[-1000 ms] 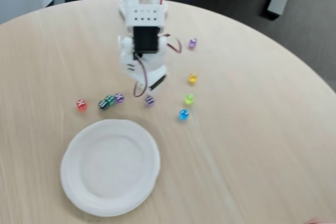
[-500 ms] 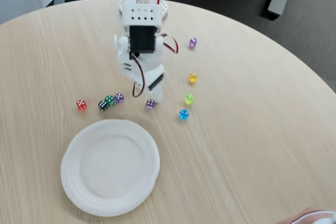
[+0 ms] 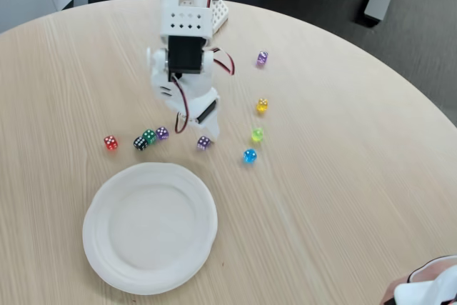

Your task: Pick a purple dice and put it in the plate.

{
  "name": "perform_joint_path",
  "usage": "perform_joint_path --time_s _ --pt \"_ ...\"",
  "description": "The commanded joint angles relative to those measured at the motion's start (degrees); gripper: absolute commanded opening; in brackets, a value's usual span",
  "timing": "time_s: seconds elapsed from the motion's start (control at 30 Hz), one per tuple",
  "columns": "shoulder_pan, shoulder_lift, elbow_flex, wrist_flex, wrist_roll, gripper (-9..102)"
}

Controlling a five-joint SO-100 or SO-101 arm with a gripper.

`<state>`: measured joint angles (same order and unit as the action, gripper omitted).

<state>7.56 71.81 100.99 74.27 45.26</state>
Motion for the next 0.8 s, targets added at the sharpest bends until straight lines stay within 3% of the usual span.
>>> perform_joint_path --time_s 0.0,0.57,0.77 --pt "2.02 0.18 -0.70 -0.26 -0.53 28" --pt "2.64 10.28 -0.79 0.79 7.73 26" --pt "1.85 13.62 -0.79 5.27 8.44 26"
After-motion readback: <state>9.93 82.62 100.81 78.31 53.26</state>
